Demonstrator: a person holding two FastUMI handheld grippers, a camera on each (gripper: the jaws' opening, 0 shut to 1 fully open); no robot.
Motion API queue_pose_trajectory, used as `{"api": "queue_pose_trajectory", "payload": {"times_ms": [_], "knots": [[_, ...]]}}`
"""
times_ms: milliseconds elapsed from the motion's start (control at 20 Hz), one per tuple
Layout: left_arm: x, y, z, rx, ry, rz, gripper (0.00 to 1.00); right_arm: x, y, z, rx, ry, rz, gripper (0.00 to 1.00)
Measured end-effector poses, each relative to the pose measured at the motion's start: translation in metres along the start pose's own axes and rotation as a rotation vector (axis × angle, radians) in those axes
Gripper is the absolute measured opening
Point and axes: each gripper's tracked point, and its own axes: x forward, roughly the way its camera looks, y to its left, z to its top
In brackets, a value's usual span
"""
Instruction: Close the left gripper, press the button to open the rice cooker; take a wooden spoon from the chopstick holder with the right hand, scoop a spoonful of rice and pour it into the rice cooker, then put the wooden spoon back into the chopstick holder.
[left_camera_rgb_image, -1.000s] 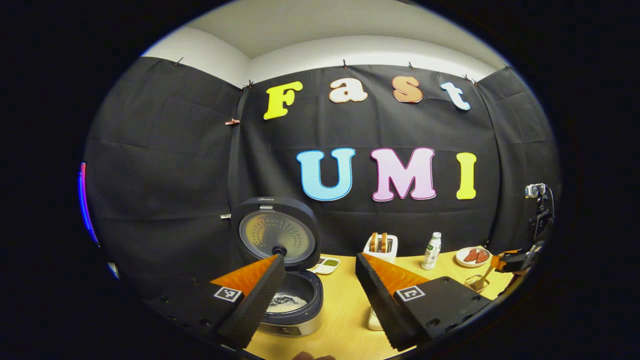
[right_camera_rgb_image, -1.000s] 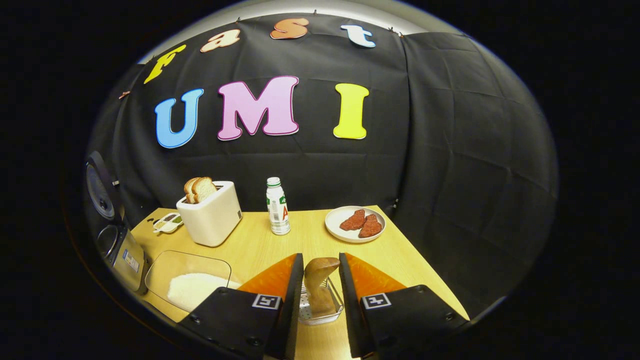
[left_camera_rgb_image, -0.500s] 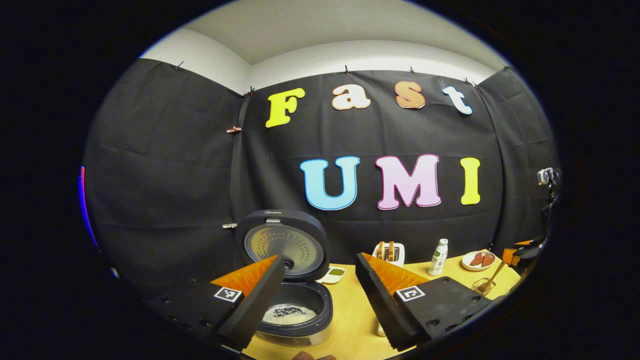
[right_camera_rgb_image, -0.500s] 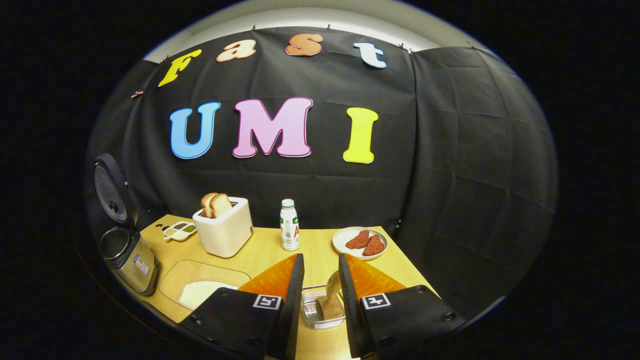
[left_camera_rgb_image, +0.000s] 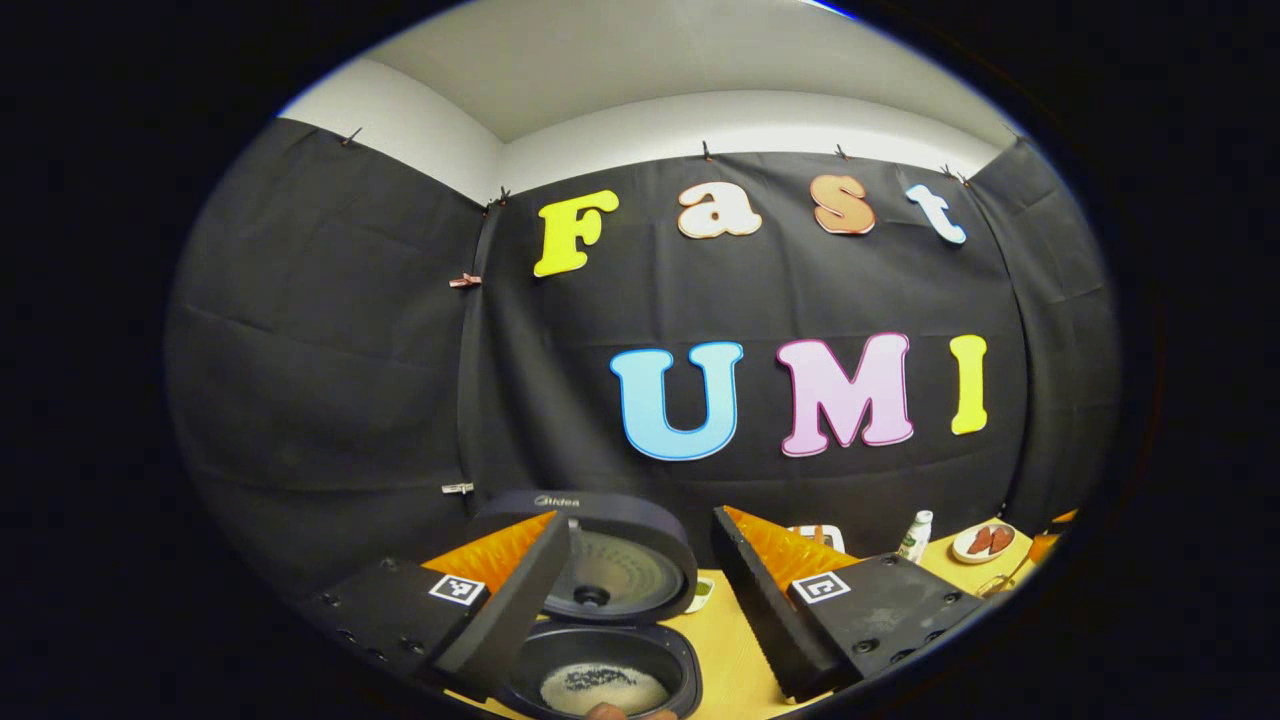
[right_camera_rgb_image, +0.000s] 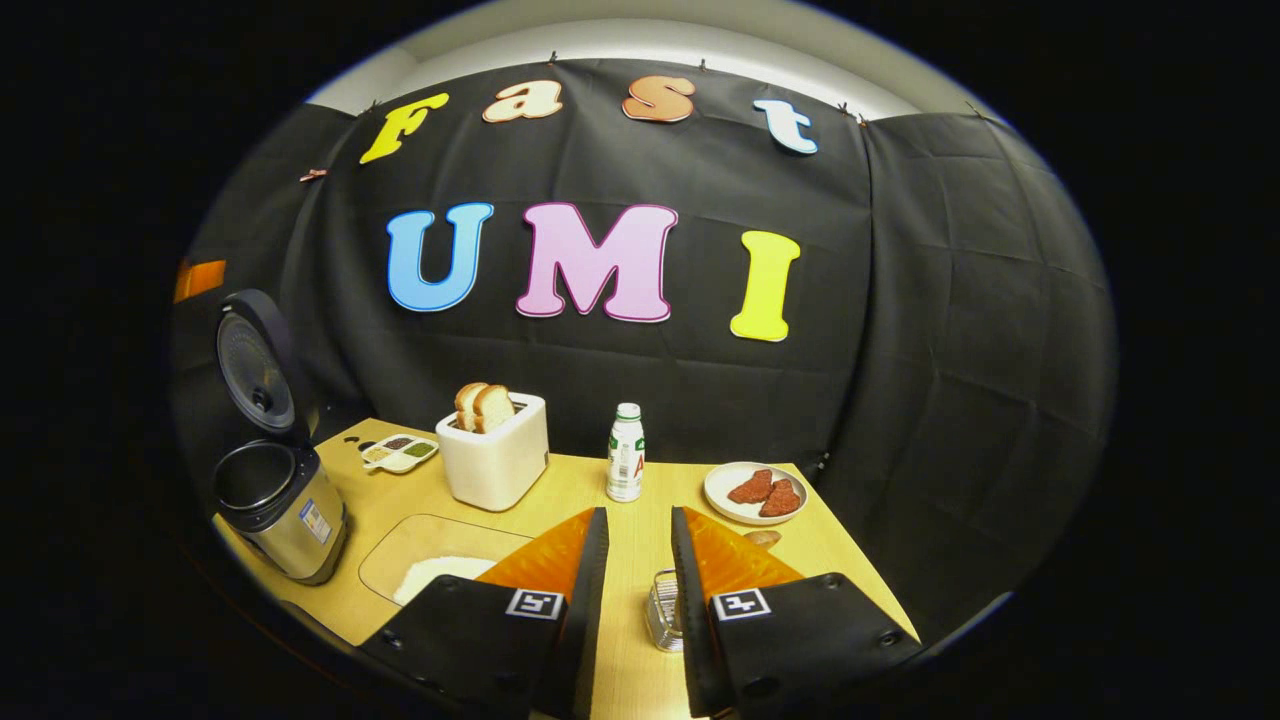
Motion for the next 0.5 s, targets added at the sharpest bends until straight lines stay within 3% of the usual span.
{"api": "queue_pose_trajectory", "payload": {"times_ms": [500], "knots": [[0.096, 0.041, 0.002, 0.020, 0.058, 0.002, 0.96, -0.005, 0.018, 0.003, -0.020, -0.004, 0.003, 0.40]]}}
